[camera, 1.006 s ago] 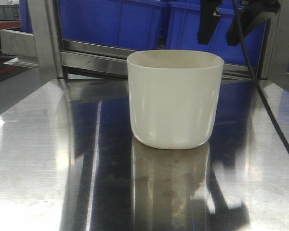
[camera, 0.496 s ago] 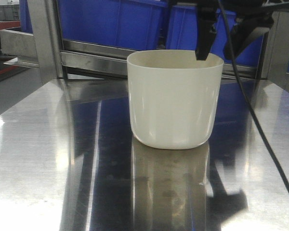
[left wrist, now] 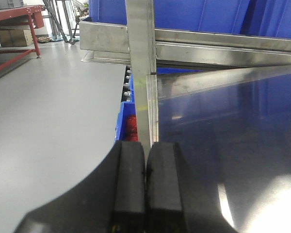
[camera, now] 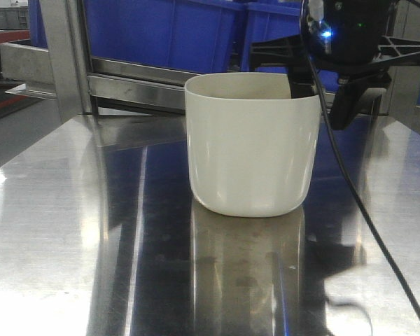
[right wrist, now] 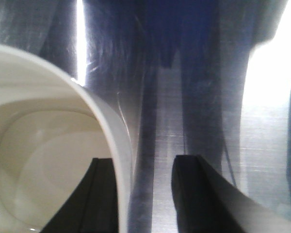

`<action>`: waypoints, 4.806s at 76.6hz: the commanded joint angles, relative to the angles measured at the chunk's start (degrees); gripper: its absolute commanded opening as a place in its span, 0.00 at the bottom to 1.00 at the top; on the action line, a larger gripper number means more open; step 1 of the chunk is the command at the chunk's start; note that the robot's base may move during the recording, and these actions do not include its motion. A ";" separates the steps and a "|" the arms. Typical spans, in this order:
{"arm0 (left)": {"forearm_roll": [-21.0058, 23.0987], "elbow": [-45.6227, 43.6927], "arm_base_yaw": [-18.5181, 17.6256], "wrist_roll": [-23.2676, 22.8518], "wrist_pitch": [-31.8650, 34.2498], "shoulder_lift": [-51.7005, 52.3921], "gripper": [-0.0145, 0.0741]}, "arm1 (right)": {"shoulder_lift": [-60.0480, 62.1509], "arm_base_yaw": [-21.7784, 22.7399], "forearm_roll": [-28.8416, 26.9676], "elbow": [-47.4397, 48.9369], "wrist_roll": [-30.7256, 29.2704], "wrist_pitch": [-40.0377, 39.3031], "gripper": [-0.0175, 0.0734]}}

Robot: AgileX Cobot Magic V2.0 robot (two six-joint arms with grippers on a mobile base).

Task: Move white bin to right shelf second layer
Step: 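Lower the right gripper onto the white bin's rim and close it, then lift the white bin off the table with the right gripper, then drive the base away from the table holding the bin in the right gripper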

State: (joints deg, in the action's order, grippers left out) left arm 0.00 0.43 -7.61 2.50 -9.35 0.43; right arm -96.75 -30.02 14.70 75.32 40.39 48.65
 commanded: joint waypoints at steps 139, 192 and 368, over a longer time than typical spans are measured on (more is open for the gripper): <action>0.00 2.11 -0.19 -0.30 4.91 0.79 0.26 | 37.60 27.89 -13.75 -25.06 -31.73 -14.41 0.22; 0.00 2.11 -0.19 -0.30 4.91 0.79 0.26 | 70.32 27.89 -13.75 -46.57 -31.73 -26.08 0.22; 0.00 2.11 -0.19 -0.30 4.91 0.79 0.26 | 70.77 27.89 -13.75 -46.57 -31.73 -25.68 0.22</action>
State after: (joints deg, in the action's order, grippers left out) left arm 0.00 0.43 -7.61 2.50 -9.35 0.43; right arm -25.97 -2.51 0.58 26.92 8.81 28.27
